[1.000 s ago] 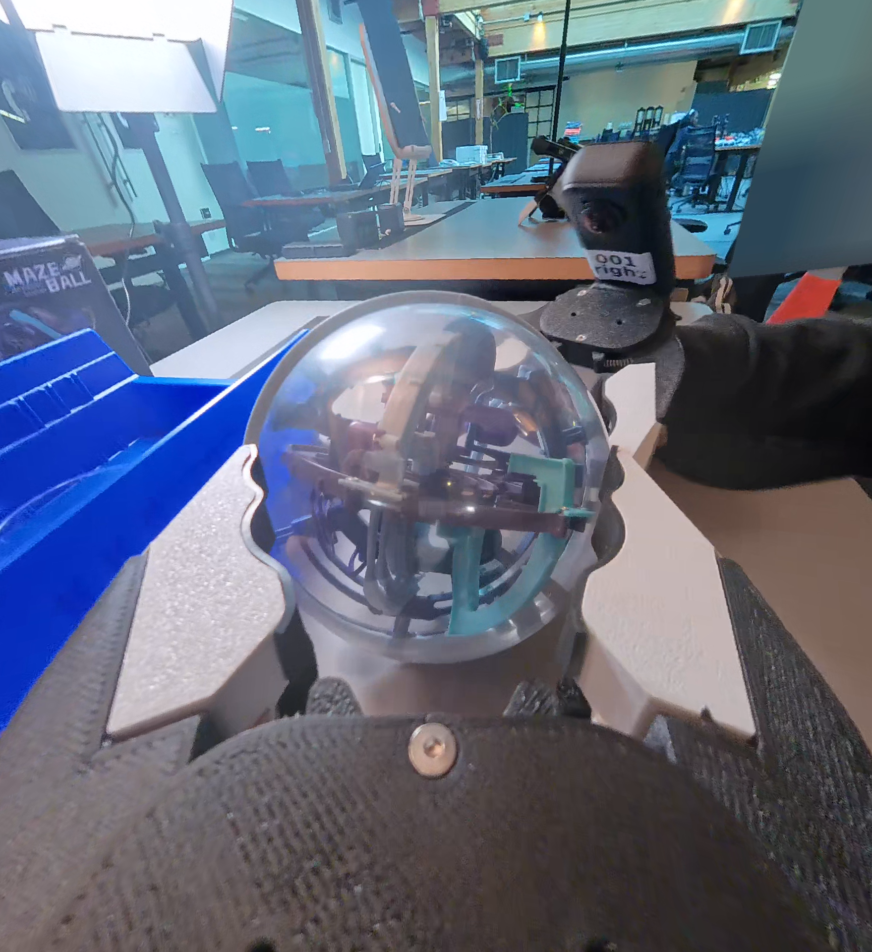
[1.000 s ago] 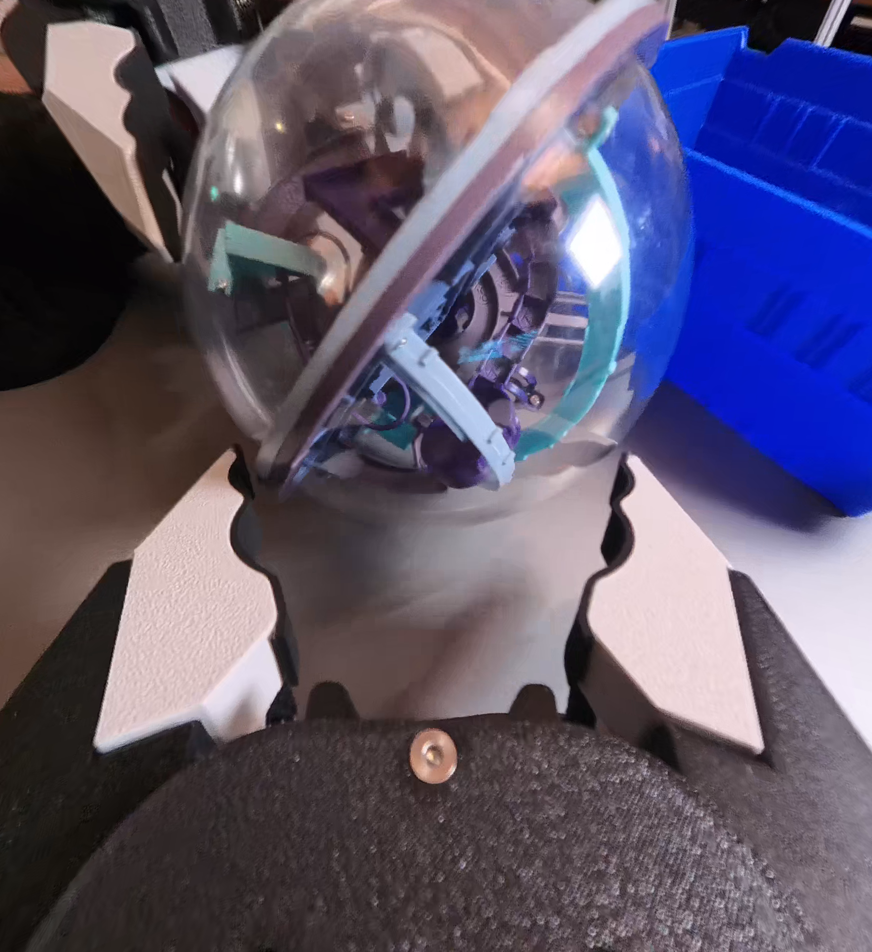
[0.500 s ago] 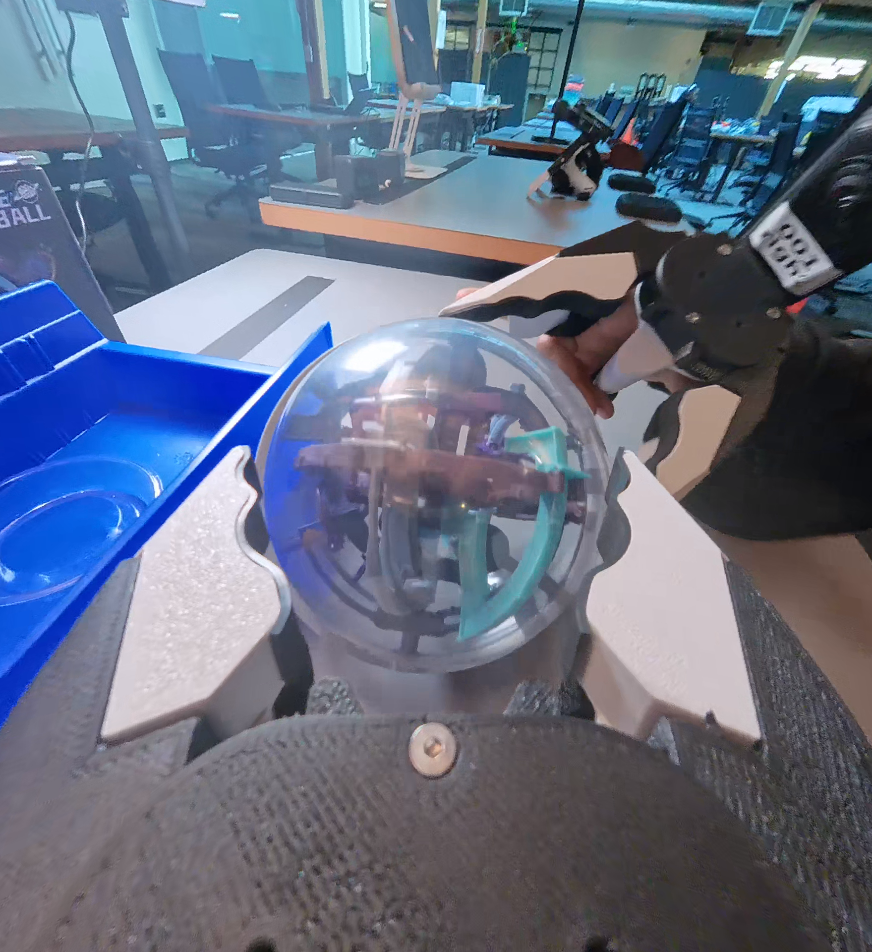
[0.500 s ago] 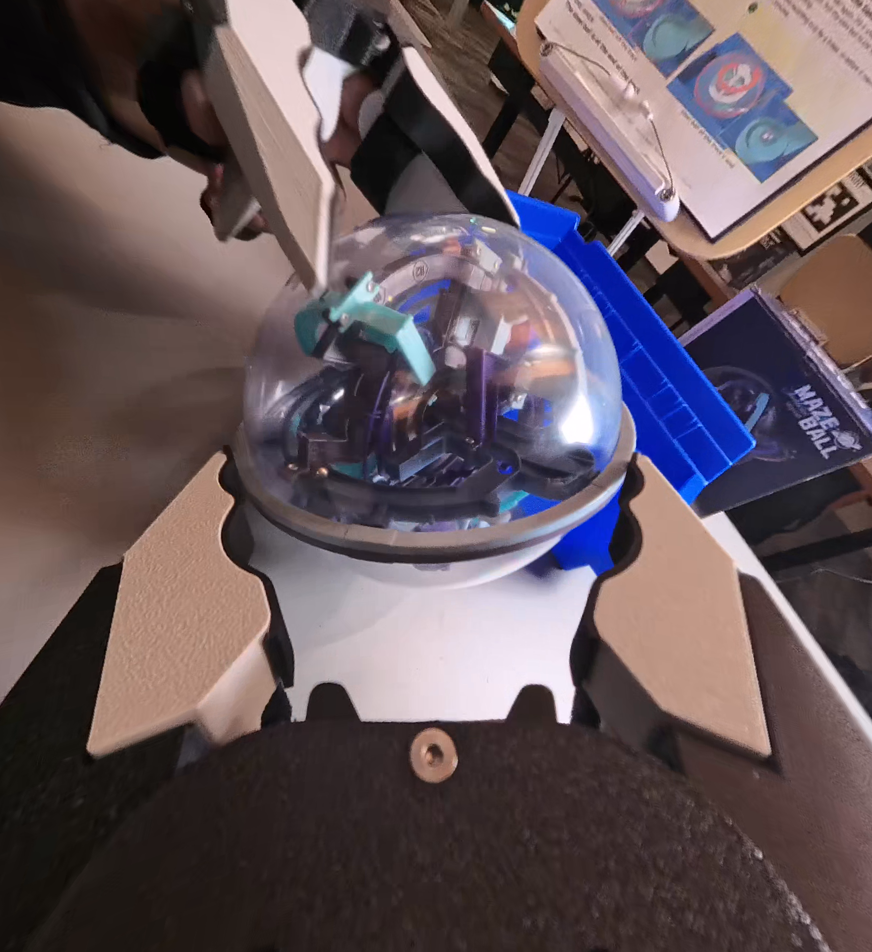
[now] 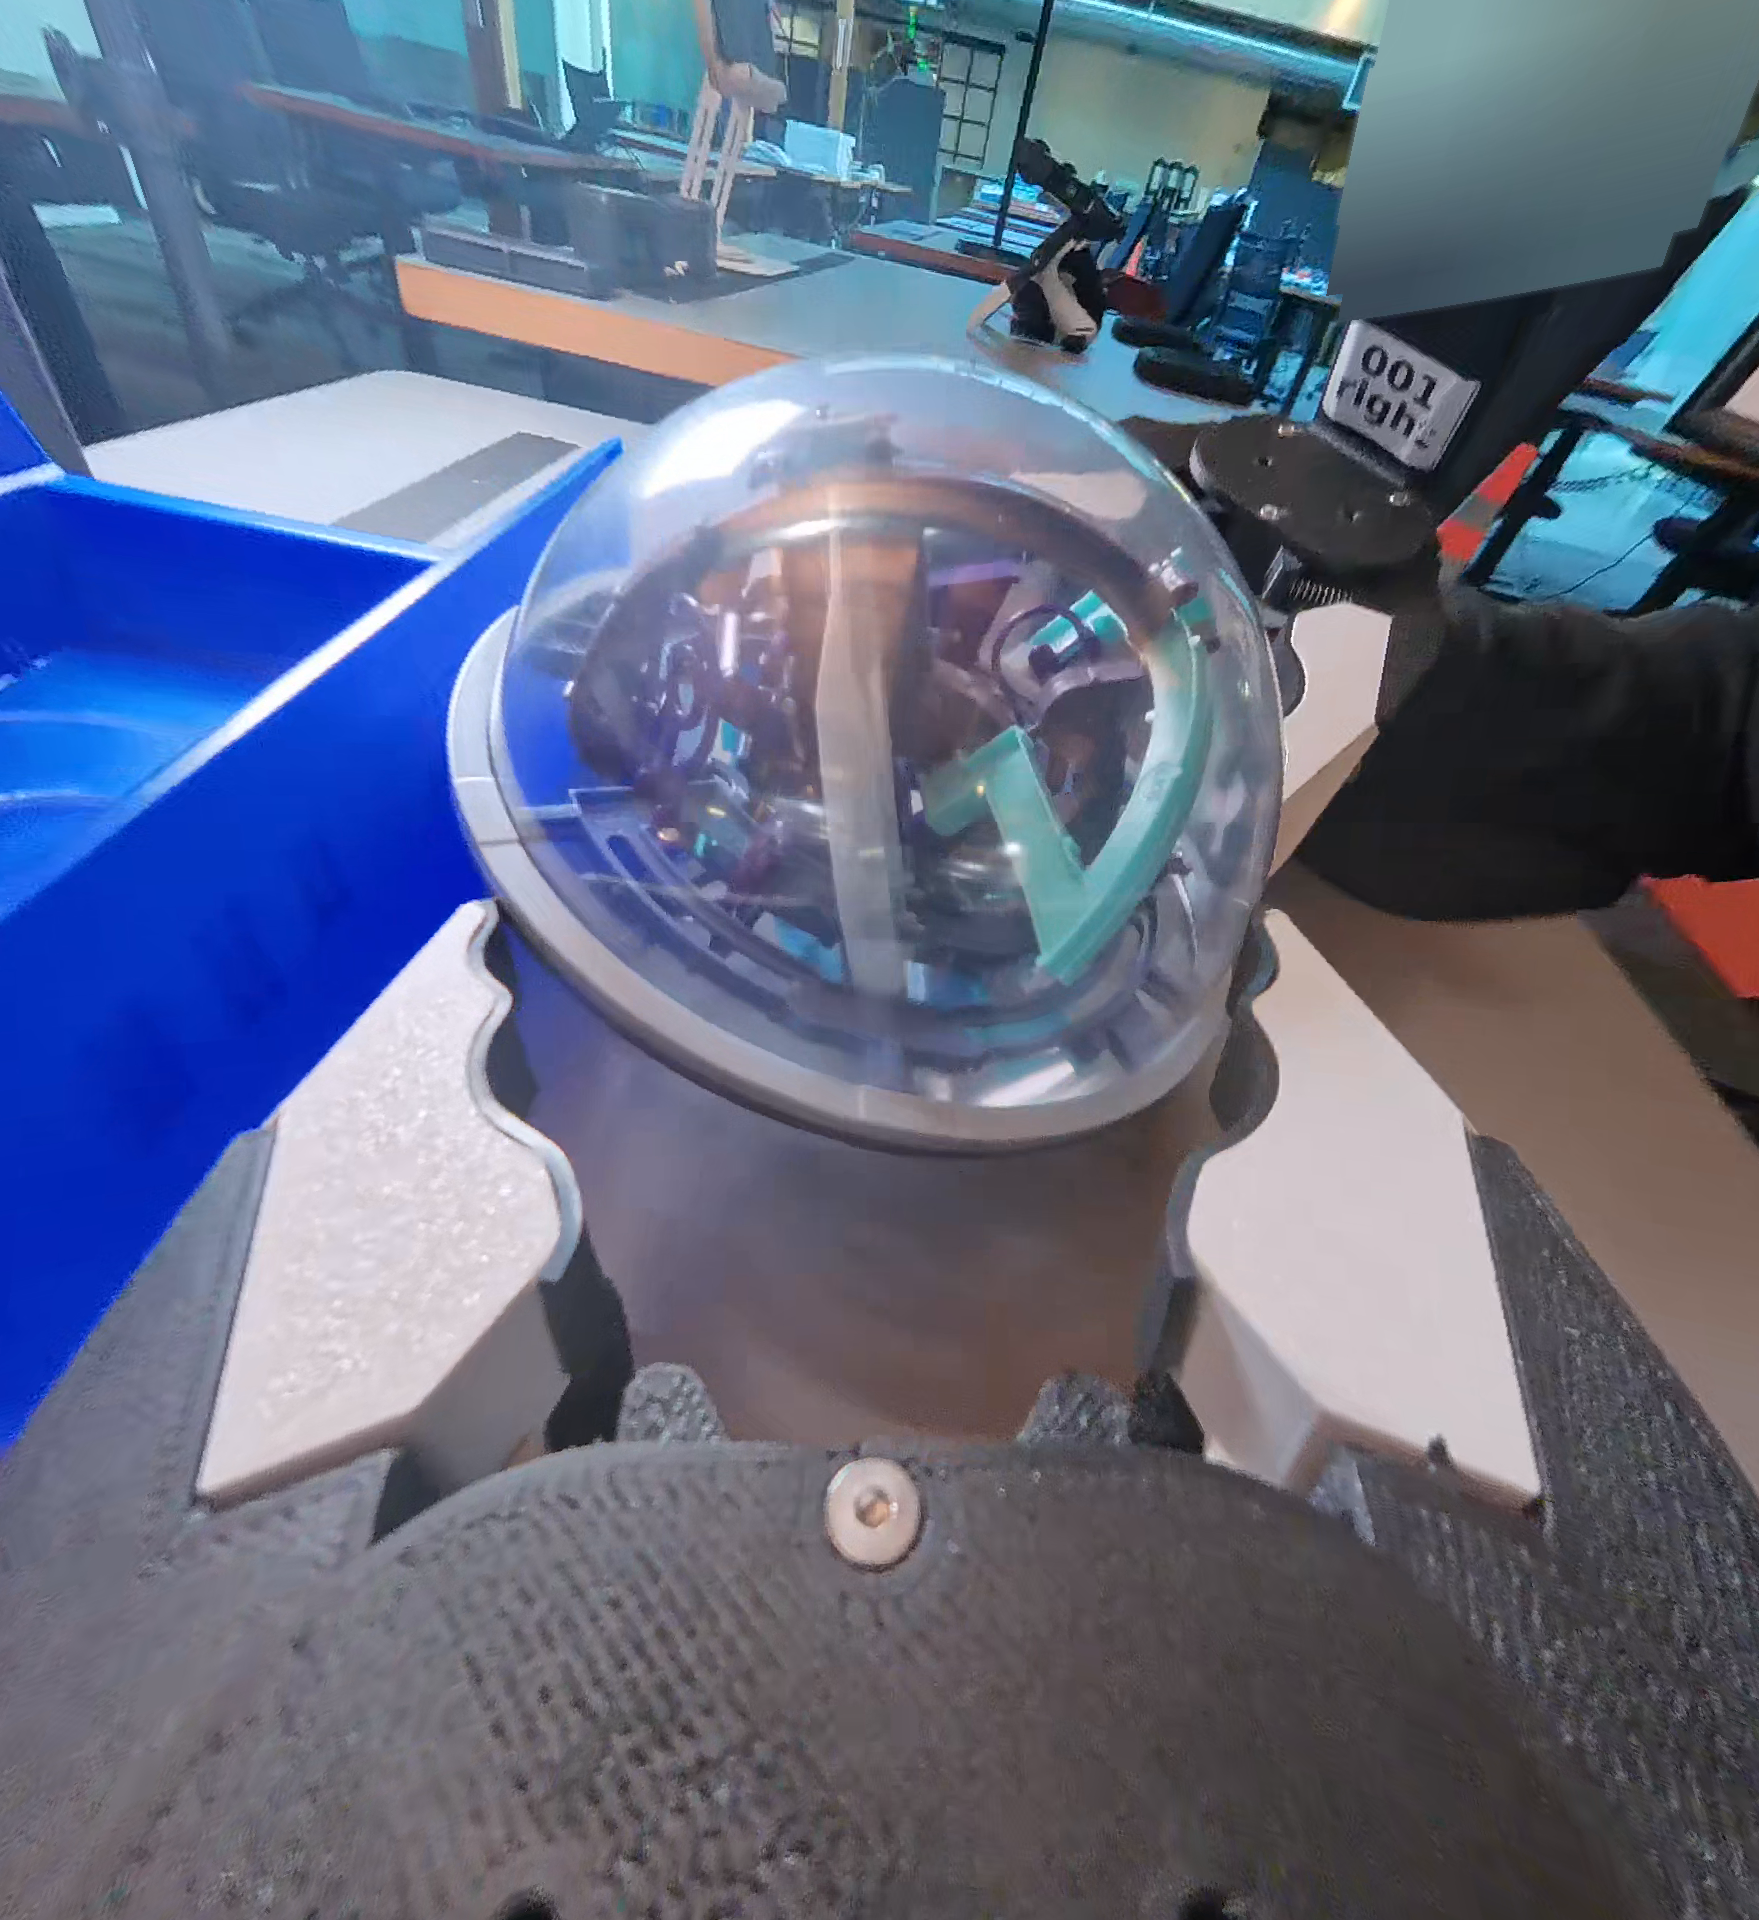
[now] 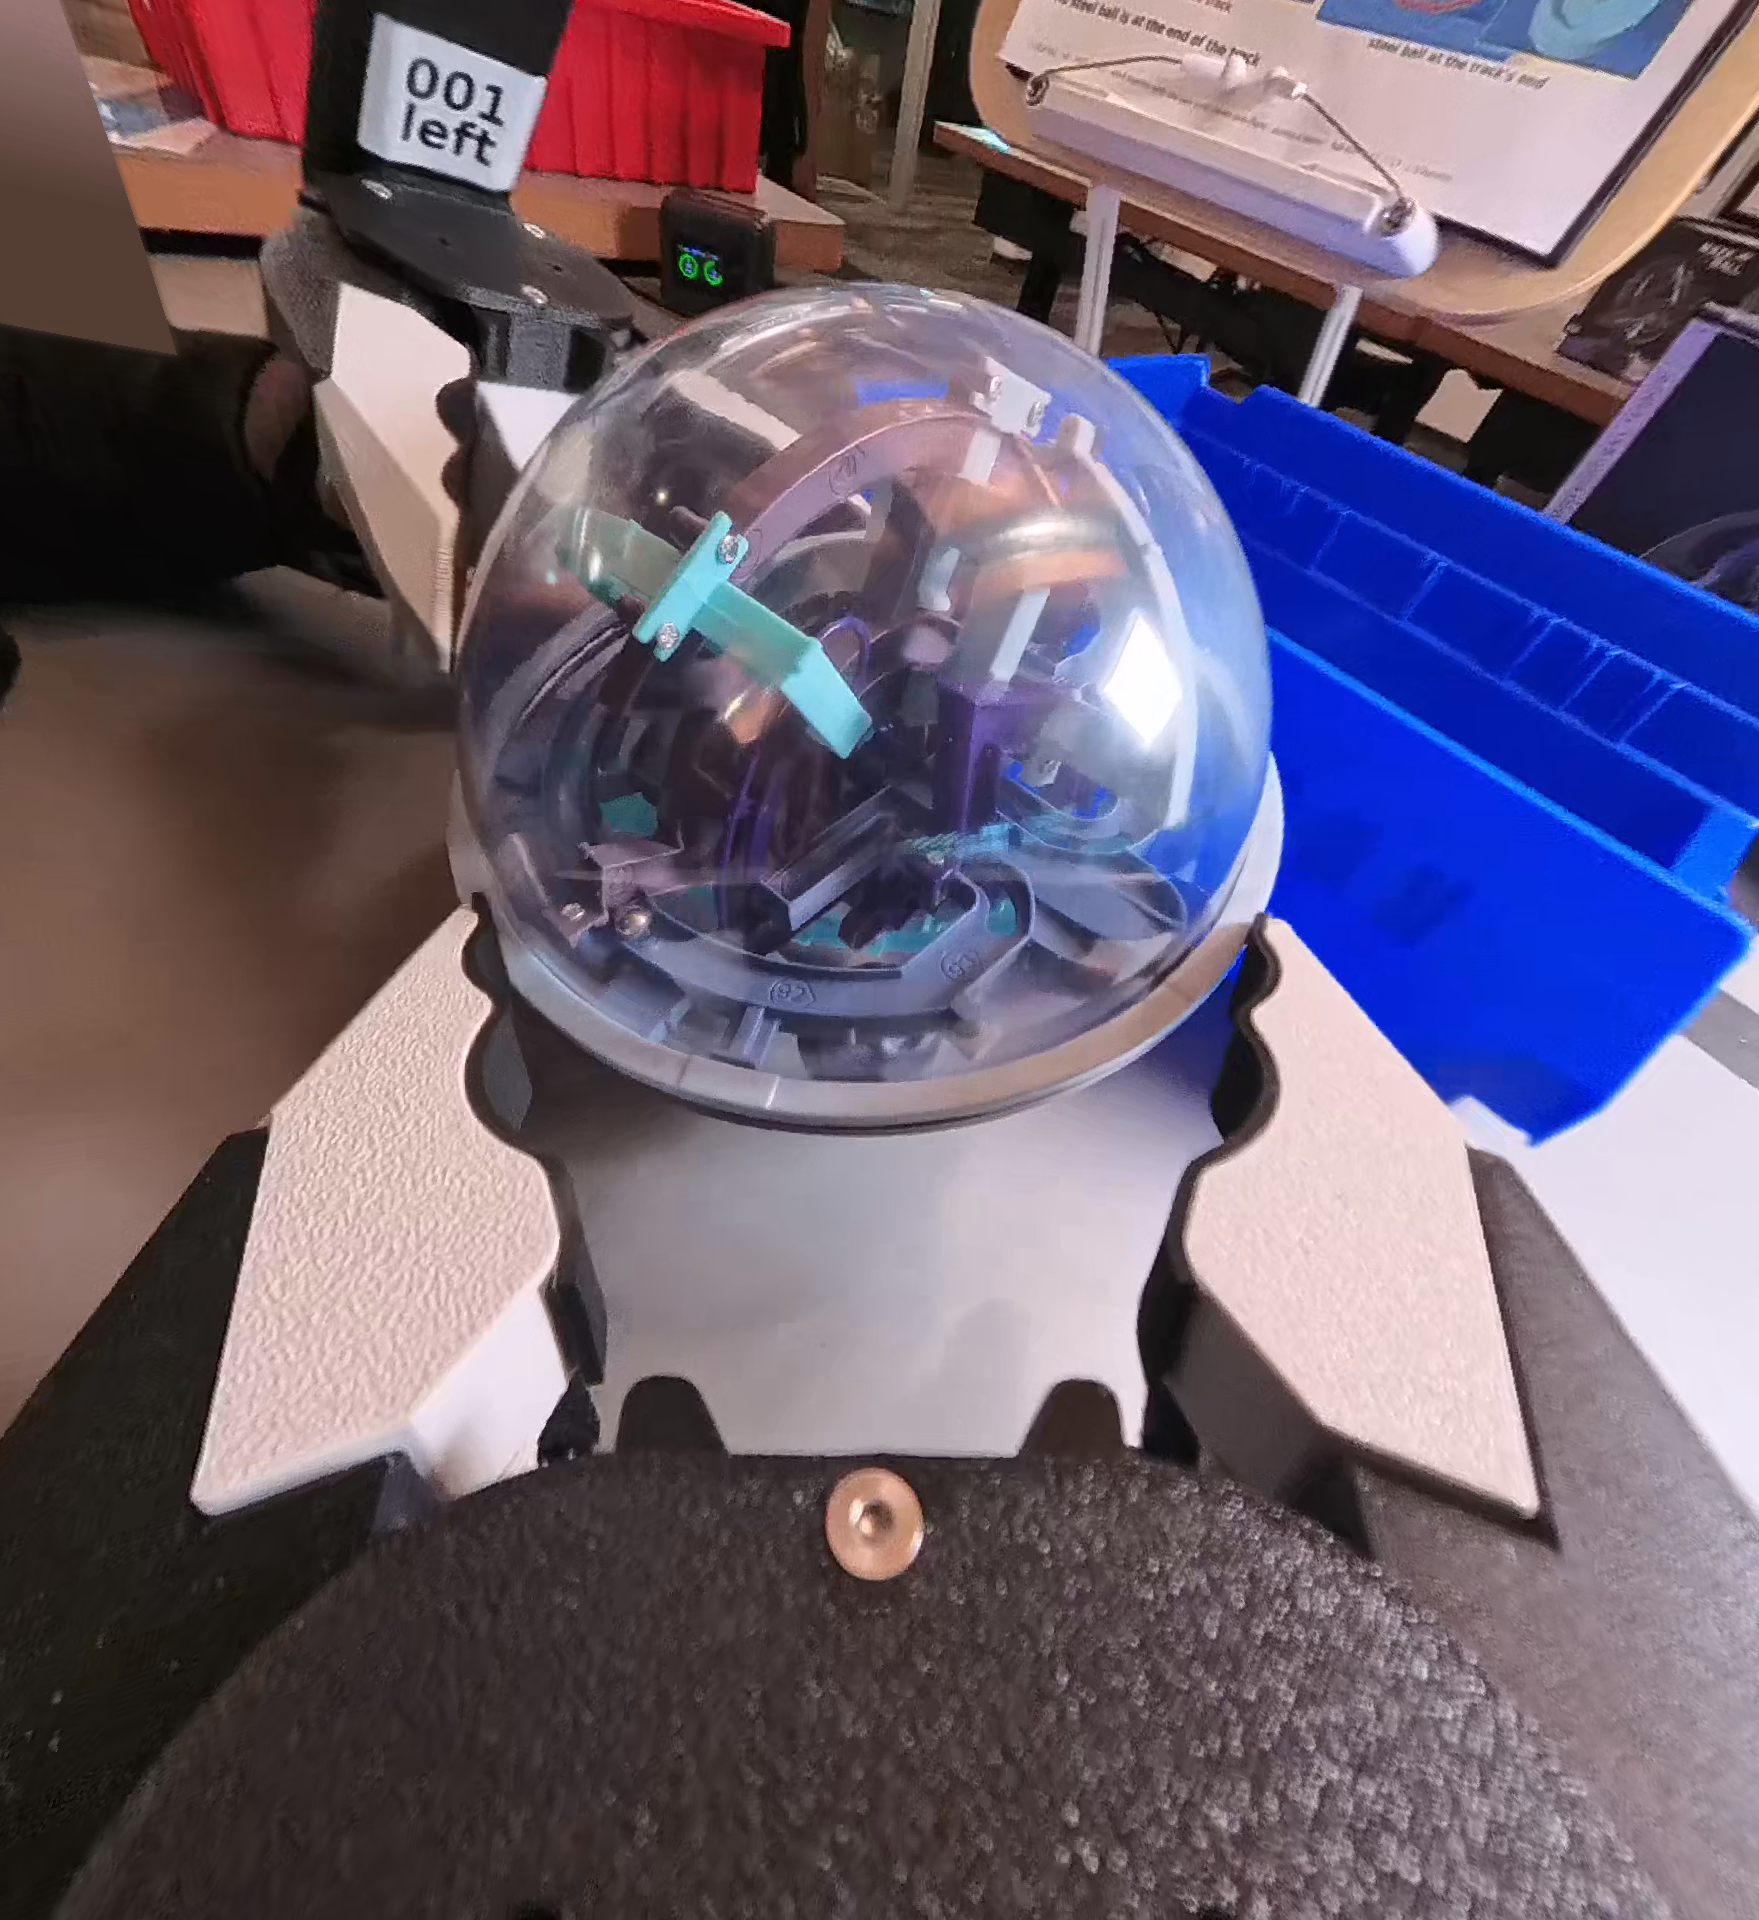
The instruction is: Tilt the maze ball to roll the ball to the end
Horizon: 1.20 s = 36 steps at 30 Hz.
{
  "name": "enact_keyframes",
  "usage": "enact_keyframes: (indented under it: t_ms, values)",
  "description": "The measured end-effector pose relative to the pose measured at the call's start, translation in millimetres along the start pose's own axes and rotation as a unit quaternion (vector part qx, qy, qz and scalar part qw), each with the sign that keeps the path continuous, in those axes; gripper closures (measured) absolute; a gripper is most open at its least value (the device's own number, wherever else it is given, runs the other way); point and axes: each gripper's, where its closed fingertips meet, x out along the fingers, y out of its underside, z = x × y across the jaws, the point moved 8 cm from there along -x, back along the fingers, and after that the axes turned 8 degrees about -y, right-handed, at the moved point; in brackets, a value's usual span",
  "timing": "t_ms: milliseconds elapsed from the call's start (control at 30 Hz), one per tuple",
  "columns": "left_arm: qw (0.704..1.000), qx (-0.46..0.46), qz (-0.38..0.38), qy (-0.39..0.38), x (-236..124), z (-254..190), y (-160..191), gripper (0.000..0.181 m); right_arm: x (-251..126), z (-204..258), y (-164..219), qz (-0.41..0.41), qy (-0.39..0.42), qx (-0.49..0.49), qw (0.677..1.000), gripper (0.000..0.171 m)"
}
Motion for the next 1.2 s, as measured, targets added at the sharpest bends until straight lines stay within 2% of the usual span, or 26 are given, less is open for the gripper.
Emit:
enact_keyframes:
  t_ms: [133,233,333,533,867,1200]
  values:
    - [0.999,-0.035,0.012,0.004,-9,-2,-4,0.046,7,10,-2,-0.002,-0.012,0.023,1.000,0.035]
    - [0.997,-0.071,0.011,0.014,-18,-3,-3,0.046,9,20,-3,-0.004,-0.027,0.012,1.000,0.040]
    - [0.995,-0.102,0.000,0.018,-29,-5,-2,0.046,17,32,-1,0.012,-0.030,-0.006,0.999,0.038]
    - [0.996,-0.089,-0.020,0.004,-47,-13,-2,0.047,26,46,1,0.015,-0.046,-0.010,0.999,0.042]
    - [0.996,-0.065,-0.047,0.038,-65,-14,9,0.048,26,63,-4,0.004,-0.058,-0.050,0.997,0.048]
    - [0.989,-0.122,-0.046,0.073,-66,-5,17,0.049,22,60,-9,-0.033,-0.069,-0.024,0.997,0.048]
